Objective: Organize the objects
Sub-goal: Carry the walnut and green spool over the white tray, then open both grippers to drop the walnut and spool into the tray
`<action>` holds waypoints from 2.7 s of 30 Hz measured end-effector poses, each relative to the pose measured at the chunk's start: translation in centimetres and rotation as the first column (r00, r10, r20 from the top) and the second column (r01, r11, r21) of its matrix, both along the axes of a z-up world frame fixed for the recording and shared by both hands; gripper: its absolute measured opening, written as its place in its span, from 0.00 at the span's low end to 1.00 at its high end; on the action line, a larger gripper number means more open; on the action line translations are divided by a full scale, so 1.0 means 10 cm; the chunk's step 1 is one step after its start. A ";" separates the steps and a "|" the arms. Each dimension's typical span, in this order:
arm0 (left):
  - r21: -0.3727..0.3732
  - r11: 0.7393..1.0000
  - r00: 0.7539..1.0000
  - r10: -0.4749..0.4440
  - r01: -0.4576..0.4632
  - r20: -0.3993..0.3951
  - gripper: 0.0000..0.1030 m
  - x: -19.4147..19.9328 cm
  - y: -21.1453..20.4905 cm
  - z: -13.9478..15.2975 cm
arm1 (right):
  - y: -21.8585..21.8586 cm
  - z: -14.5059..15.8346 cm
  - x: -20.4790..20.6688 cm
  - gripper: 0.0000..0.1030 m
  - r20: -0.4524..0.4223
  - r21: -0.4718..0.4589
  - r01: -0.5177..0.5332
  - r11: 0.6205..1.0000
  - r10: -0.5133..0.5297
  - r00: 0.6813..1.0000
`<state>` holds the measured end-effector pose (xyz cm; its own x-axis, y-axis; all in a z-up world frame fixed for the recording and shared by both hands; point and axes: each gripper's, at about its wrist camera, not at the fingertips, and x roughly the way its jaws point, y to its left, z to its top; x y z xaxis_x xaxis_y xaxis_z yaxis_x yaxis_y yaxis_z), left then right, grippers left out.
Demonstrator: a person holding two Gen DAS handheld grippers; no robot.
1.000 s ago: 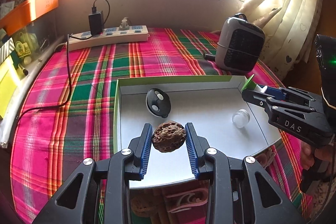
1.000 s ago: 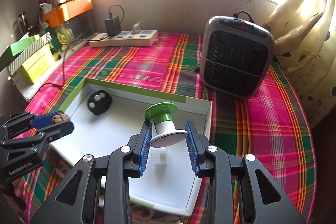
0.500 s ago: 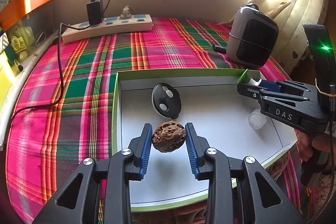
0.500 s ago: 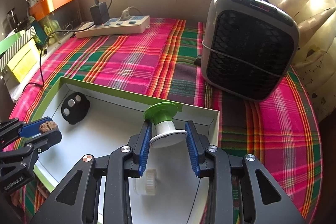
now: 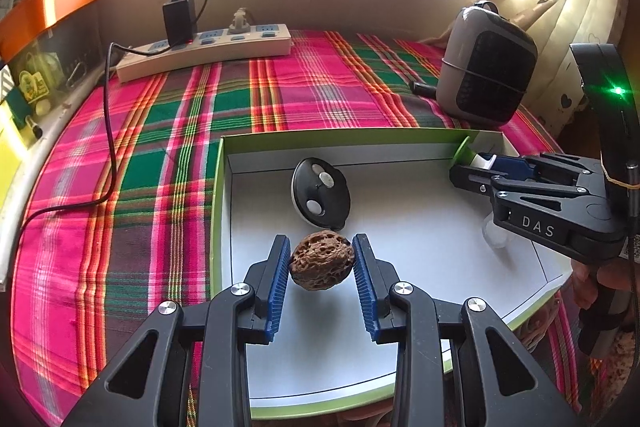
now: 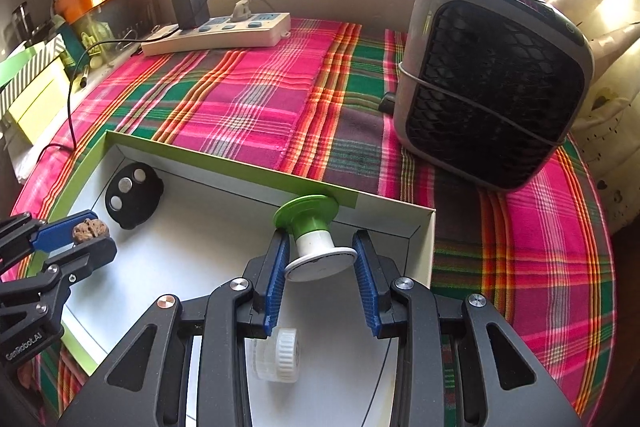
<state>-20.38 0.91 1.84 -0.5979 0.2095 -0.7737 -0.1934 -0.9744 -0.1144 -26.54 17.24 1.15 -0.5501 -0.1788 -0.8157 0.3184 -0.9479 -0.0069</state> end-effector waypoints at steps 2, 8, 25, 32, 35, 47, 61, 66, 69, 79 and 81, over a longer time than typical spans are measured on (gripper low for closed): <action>0.001 1.000 1.000 0.000 0.000 0.001 0.29 -0.01 0.01 0.00 | -0.01 0.00 0.00 0.33 0.003 0.005 -0.002 1.000 0.002 1.000; 0.001 1.000 1.000 -0.002 0.002 0.001 0.29 -0.01 0.00 0.00 | -0.02 -0.02 -0.01 0.33 0.008 0.024 -0.001 1.000 0.001 1.000; -0.011 1.000 1.000 -0.002 0.002 0.001 0.30 0.00 0.00 -0.01 | -0.04 -0.02 -0.02 0.33 0.010 0.037 0.006 0.999 -0.006 1.000; -0.012 1.000 1.000 0.000 0.000 0.001 0.31 0.00 -0.01 -0.02 | -0.05 -0.02 -0.02 0.40 0.010 0.029 0.002 1.000 -0.002 1.000; -0.016 1.000 1.000 0.001 -0.001 -0.001 0.32 0.01 -0.01 -0.01 | -0.05 -0.03 -0.03 0.41 0.010 0.030 0.005 1.000 -0.005 1.000; -0.032 1.000 1.000 -0.002 0.001 -0.025 0.35 0.05 0.01 0.05 | -0.01 0.02 0.03 0.46 -0.008 0.010 0.023 1.000 -0.023 1.000; -0.041 0.999 0.998 0.003 -0.006 -0.060 0.36 0.18 -0.02 0.17 | 0.01 0.10 0.14 0.49 -0.033 -0.019 0.037 0.999 -0.037 0.999; -0.039 0.999 0.998 0.000 -0.003 -0.068 0.36 0.24 -0.01 0.21 | -0.01 0.12 0.17 0.50 -0.041 -0.026 0.038 0.999 -0.039 0.998; -0.039 0.999 0.997 -0.001 -0.002 -0.071 0.36 0.27 -0.01 0.23 | -0.01 0.12 0.18 0.50 -0.043 -0.029 0.039 0.999 -0.040 0.998; -0.030 1.000 0.996 0.007 -0.009 -0.085 0.36 0.39 -0.03 0.29 | -0.01 0.19 0.36 0.54 -0.061 -0.064 0.027 0.998 -0.031 0.998; -0.033 0.999 0.996 0.006 -0.010 -0.091 0.36 0.42 -0.02 0.30 | 0.00 0.21 0.40 0.54 -0.068 -0.071 0.027 0.997 -0.032 0.997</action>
<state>-16.17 0.67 4.81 -0.6678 0.1791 -0.7225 -0.1936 -0.9790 -0.0637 -22.59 17.19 3.21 -0.6106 -0.2167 -0.7617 0.2912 -0.9559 0.0385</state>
